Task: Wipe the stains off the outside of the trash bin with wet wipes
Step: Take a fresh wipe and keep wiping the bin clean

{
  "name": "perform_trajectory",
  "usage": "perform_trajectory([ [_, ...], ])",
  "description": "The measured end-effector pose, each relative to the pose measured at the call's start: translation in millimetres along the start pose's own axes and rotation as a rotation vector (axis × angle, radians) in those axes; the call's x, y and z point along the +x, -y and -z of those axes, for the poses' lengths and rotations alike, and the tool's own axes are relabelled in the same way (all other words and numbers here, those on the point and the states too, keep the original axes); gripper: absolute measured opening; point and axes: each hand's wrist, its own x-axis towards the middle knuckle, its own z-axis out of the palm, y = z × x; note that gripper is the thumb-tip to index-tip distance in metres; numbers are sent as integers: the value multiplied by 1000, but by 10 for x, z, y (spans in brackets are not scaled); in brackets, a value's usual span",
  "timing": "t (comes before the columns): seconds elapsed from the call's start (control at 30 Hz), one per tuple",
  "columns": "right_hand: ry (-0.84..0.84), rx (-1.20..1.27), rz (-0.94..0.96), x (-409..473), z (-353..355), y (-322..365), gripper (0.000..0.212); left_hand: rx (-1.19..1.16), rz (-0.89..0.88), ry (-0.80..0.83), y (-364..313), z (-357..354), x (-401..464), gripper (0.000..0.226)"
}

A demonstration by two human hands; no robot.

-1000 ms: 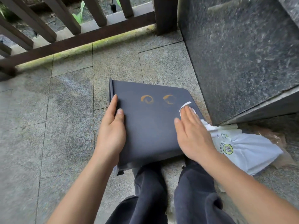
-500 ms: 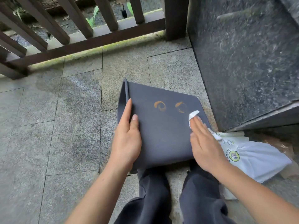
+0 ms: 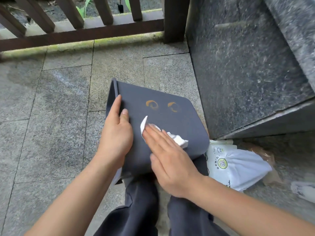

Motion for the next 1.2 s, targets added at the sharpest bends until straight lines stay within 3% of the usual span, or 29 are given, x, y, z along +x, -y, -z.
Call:
perform_trajectory([
  [0.1,-60,-24,-225,-185,98,-451,57,-40,77,40,32,69,61,51],
  [0.3,-87,-36,-485,-4,334,-1078,42,-54,51,114,-116,-32,192,59],
  [0.53,-76,-29,-510,87,339,-1263,51,116,-16,116,-137,-63,584,69],
  [0.73,-120,45,-561,500,268,-1167,40,270,-143,166,9,20,425,65],
  [0.8,-158,74,-519,573,115,-1012,38,334,-164,141,12,-5,351,63],
  [0.9,-183,102,-370,553,-133,-747,57,368,-149,88,-48,-66,308,62],
  [1.0,-190,120,-311,482,-186,-725,62,416,-184,74,-101,-97,296,63],
  [1.07,-223,125,-354,526,-88,-879,59,450,-164,85,-150,-151,290,65],
  [1.2,-213,191,-697,723,185,-1210,49,429,-213,102,-272,-339,245,64],
])
